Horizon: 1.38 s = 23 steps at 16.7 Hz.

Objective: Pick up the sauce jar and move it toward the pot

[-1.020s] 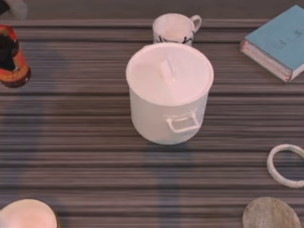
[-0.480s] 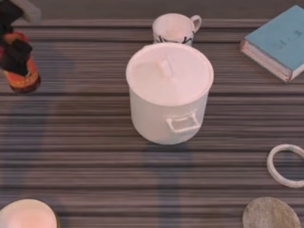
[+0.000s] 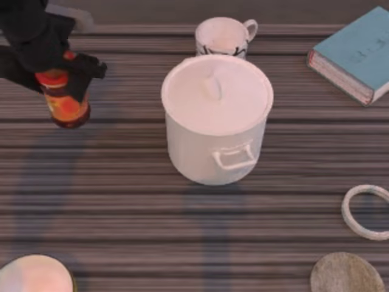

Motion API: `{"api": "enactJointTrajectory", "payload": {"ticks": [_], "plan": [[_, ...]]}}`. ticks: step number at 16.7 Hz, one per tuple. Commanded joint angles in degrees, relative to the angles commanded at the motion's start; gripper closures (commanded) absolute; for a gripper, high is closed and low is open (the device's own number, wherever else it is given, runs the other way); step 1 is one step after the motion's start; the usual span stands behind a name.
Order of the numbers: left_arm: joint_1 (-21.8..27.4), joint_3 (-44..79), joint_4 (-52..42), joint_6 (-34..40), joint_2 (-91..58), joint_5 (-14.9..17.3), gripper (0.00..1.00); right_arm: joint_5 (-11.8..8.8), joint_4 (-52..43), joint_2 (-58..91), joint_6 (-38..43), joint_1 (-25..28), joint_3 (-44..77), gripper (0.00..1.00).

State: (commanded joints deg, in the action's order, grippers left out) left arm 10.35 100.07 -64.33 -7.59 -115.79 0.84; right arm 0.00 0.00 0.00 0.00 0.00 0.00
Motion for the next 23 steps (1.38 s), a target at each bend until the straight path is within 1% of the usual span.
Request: {"api": "enactJointTrajectory", "payload": {"ticks": [2, 4, 7, 9, 14, 20, 23], "plan": [[2.7, -2.7, 2.4, 9.5, 1.1, -1.8, 1.0, 0.0, 0.0, 0.0, 0.0, 0.0, 0.0, 0.0], [5.1, -5.2, 4.3, 17.0, 1.8, -3.3, 1.0, 0.0, 0.0, 0.0, 0.0, 0.0, 0.0, 0.0], [7.6, -8.1, 6.1, 23.8, 2.4, -4.7, 1.0, 0.0, 0.0, 0.0, 0.0, 0.0, 0.0, 0.0], [8.2, -8.8, 6.4, 25.2, 2.5, -5.0, 1.0, 0.0, 0.0, 0.0, 0.0, 0.0, 0.0, 0.0], [8.0, -8.8, 6.5, 25.0, 2.2, -4.9, 1.0, 0.0, 0.0, 0.0, 0.0, 0.0, 0.0, 0.0], [7.7, -13.8, 15.3, 24.7, -1.1, -5.0, 1.0, 0.0, 0.0, 0.0, 0.0, 0.0, 0.0, 0.0], [7.7, -14.4, 16.1, 24.7, -1.6, -4.9, 1.0, 0.0, 0.0, 0.0, 0.0, 0.0, 0.0, 0.0]]}}
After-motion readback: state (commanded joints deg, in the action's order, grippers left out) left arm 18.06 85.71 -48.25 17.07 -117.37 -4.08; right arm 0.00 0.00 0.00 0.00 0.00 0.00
